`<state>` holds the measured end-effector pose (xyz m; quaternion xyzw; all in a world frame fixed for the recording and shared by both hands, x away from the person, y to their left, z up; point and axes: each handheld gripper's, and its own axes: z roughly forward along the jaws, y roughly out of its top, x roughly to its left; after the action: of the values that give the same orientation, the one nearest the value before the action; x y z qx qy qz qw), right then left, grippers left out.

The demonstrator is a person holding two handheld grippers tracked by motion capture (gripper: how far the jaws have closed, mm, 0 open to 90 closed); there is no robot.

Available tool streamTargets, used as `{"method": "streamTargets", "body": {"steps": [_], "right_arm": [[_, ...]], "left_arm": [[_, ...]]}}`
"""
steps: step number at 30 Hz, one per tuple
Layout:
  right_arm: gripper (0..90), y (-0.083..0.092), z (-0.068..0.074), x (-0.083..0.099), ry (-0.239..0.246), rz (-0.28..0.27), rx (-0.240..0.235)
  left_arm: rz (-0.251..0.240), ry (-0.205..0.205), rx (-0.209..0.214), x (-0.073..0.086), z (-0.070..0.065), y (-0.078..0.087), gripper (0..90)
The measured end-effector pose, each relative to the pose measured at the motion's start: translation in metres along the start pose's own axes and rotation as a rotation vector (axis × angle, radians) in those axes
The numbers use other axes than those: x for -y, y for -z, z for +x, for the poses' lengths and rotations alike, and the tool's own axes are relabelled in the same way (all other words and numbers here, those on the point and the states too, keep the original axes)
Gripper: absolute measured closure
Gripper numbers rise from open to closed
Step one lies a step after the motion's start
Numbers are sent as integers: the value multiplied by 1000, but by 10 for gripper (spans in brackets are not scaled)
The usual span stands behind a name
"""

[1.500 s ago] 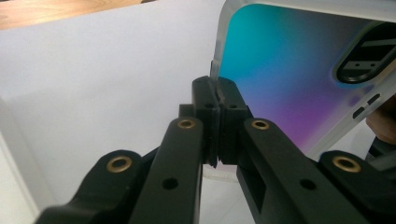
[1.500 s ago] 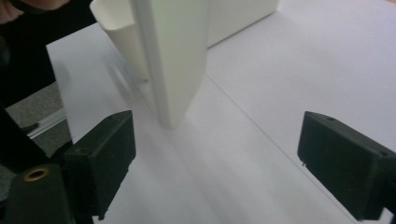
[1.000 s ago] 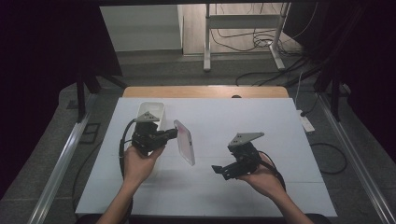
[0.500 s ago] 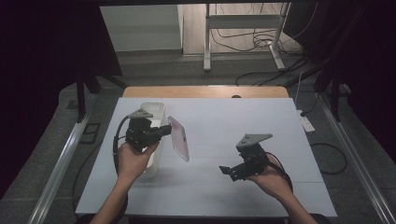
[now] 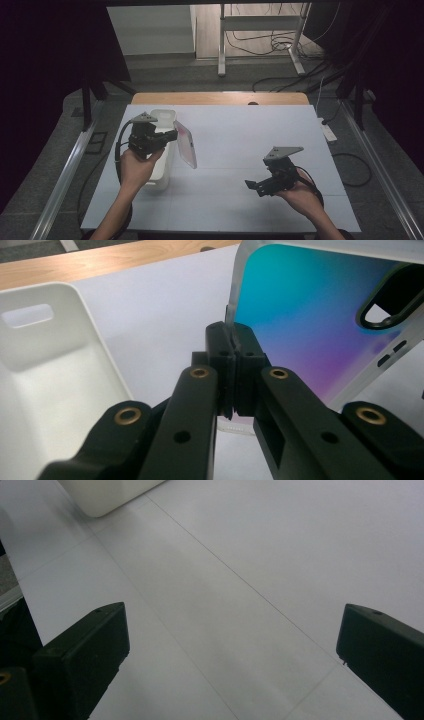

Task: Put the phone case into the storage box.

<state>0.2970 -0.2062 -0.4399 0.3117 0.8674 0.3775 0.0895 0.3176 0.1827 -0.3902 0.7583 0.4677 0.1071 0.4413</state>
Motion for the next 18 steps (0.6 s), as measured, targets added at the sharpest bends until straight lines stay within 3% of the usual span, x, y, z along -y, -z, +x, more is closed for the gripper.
{"method": "streamTargets", "body": {"steps": [18], "right_arm": [[5, 21, -14, 23, -52, 1, 58]], "left_arm": [[-10, 13, -57, -7, 19, 14, 882]]}}
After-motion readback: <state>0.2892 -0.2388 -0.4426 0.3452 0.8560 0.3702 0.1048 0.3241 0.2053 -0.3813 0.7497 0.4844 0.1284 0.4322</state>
